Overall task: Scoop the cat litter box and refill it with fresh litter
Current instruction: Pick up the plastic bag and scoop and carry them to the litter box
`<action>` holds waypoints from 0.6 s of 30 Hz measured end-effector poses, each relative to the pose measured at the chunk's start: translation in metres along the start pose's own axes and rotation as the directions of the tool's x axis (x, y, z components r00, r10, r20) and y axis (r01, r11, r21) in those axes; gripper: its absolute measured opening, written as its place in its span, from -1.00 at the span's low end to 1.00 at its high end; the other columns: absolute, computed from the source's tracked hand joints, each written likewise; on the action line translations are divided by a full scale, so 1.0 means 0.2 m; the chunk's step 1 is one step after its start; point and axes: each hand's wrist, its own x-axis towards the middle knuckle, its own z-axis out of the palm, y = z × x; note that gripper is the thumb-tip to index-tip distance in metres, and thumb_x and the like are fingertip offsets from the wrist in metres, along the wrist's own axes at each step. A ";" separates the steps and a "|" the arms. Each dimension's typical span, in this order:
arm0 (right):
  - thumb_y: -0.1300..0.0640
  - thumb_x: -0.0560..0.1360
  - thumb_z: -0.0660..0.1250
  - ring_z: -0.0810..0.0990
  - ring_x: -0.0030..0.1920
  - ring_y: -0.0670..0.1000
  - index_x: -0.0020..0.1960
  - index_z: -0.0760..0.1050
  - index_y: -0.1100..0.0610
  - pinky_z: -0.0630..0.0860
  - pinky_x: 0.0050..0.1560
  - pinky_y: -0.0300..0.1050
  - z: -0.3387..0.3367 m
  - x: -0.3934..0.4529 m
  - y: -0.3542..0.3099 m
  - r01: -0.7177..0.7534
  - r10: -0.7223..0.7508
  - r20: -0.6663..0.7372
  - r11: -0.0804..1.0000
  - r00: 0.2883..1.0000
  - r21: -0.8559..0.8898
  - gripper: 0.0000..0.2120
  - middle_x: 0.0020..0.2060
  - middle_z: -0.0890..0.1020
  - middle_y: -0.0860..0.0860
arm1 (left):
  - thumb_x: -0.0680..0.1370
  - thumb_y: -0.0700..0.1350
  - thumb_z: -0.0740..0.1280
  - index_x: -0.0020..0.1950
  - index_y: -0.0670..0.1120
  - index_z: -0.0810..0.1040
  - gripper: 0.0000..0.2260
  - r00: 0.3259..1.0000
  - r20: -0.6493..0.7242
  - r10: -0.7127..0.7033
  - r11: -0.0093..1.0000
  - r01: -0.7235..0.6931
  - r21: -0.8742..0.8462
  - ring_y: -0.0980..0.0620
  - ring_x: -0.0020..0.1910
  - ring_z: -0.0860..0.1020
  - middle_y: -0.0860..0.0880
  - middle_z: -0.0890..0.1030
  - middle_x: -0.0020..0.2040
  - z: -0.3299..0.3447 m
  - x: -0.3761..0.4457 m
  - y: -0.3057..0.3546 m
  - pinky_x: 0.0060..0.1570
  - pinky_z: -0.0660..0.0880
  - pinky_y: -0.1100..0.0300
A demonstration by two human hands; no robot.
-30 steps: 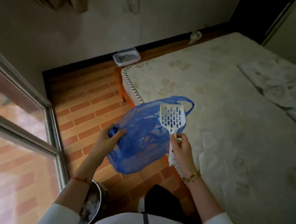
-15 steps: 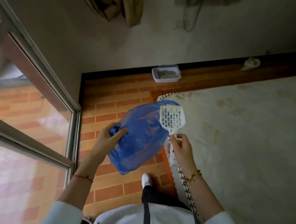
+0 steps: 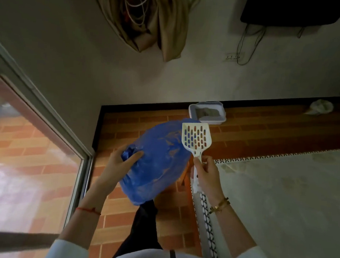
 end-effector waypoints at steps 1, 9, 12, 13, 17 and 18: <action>0.02 0.56 0.27 0.57 -0.12 0.06 0.05 0.45 0.16 0.51 -0.11 -0.05 0.03 0.11 -0.02 -0.006 0.006 -0.016 1.000 1.000 0.008 -0.80 -0.18 0.57 0.01 | 0.51 -0.03 0.37 0.15 0.03 0.57 -0.78 1.000 0.002 -0.002 1.000 0.002 -0.002 0.17 -0.01 0.63 0.11 0.67 0.01 -0.01 0.13 0.01 0.02 0.55 0.19; 0.09 0.57 0.26 0.44 -0.33 -0.07 -0.09 0.41 0.21 0.34 -0.26 -0.21 0.26 0.96 -0.34 -0.026 0.034 -0.150 0.998 0.988 0.056 -0.82 -0.40 0.43 -0.04 | 0.49 -0.01 0.39 0.14 -0.02 0.57 -0.75 0.991 0.136 0.002 1.000 0.001 -0.019 0.05 0.03 0.65 -0.01 0.68 0.04 -0.09 1.18 0.27 0.03 0.56 0.11; 0.08 0.57 0.27 0.47 -0.31 -0.03 -0.05 0.43 0.21 0.37 -0.22 -0.15 0.29 1.21 -0.43 -0.045 0.063 -0.200 0.995 0.978 0.093 -0.81 -0.39 0.46 -0.02 | 0.48 -0.02 0.39 0.18 -0.08 0.56 -0.69 0.980 0.198 -0.006 0.999 0.015 -0.046 0.02 0.05 0.64 -0.04 0.68 0.07 -0.08 1.51 0.37 0.04 0.56 0.10; 0.07 0.57 0.27 0.48 -0.31 -0.02 -0.06 0.43 0.21 0.38 -0.22 -0.14 0.29 1.29 -0.45 -0.054 0.074 -0.215 0.994 0.974 0.100 -0.81 -0.39 0.46 -0.01 | 0.49 -0.04 0.39 0.20 -0.08 0.56 -0.70 0.978 0.210 -0.014 0.998 0.026 -0.053 0.03 0.05 0.65 -0.03 0.67 0.07 -0.07 1.61 0.40 0.04 0.57 0.11; 0.08 0.57 0.27 0.50 -0.39 -0.06 -0.06 0.42 0.21 0.40 -0.27 -0.13 0.29 1.60 -0.52 -0.088 0.120 -0.260 0.987 0.958 0.132 -0.82 -0.43 0.49 -0.01 | 0.53 -0.09 0.38 0.19 -0.07 0.56 -0.76 0.972 0.232 -0.023 0.999 0.034 -0.042 0.07 0.03 0.65 -0.01 0.68 0.05 0.01 2.03 0.48 -0.02 0.58 0.22; 0.07 0.57 0.27 0.51 -0.43 -0.07 -0.06 0.42 0.20 0.43 -0.30 -0.14 0.29 1.69 -0.53 -0.107 0.143 -0.269 0.984 0.953 0.143 -0.82 -0.43 0.51 0.00 | 0.53 -0.10 0.38 0.18 -0.07 0.56 -0.77 0.972 0.236 -0.022 0.999 0.032 -0.038 0.08 0.02 0.65 0.00 0.68 0.04 0.04 2.13 0.50 -0.04 0.59 0.25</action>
